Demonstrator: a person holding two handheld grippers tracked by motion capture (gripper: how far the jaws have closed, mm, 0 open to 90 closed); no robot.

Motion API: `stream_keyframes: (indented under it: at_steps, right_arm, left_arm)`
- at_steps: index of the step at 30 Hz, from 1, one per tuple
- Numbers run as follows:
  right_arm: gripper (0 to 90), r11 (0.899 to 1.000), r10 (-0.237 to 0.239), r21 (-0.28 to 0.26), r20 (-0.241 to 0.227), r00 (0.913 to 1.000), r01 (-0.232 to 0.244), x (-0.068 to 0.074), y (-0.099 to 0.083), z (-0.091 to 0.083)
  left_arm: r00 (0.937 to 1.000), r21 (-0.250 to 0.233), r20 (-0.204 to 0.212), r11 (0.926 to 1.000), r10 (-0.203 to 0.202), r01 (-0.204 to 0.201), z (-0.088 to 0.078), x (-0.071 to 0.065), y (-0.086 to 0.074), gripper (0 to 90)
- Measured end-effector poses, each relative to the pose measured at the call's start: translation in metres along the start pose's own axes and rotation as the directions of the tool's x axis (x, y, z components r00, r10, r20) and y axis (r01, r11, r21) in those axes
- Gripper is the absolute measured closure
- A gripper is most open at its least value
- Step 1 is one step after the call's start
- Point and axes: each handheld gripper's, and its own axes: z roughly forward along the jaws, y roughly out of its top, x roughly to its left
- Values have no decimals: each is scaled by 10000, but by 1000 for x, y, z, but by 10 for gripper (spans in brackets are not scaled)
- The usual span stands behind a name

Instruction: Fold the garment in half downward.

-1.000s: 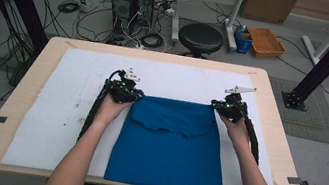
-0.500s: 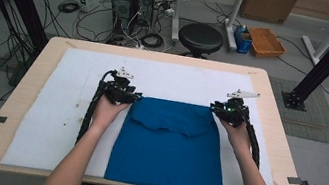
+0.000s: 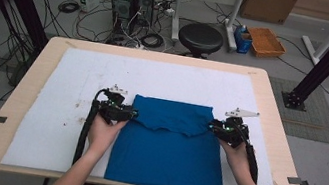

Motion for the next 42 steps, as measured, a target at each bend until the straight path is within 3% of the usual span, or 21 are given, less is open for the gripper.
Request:
stream_keyframes:
  at_steps: [8,13,17,19,21,33,42]
  right_arm:
    - [666,9993,277,265,78,9996,-279,1,-6,8]
    - [668,9985,339,427,40,9994,-340,1,-7,13]
    - [796,9982,271,546,-97,9996,-265,1,-7,18]
    - [875,9980,254,589,-153,9996,-245,0,-7,18]
    - [898,9985,174,514,-159,9997,-166,0,-7,18]
    - [899,9994,352,-28,-555,9978,-354,-1,-3,-6]
    - [899,9999,99,-94,-983,9951,-109,12,-4,-32]
  left_arm:
    - [9996,425,-273,9991,22,-10,4,-9,-5,684]
    - [9994,526,-338,9986,25,-7,8,-8,-6,684]
    - [9995,298,-202,9993,227,-221,9,-9,-6,832]
    - [9993,279,-184,9991,321,-316,9,-10,-5,851]
    - [9994,216,-172,9993,307,-304,9,-10,-5,858]
    - [9987,-197,261,9988,445,-440,-10,-13,1,862]
    - [9937,-267,928,9978,623,-600,-33,-27,-2,862]
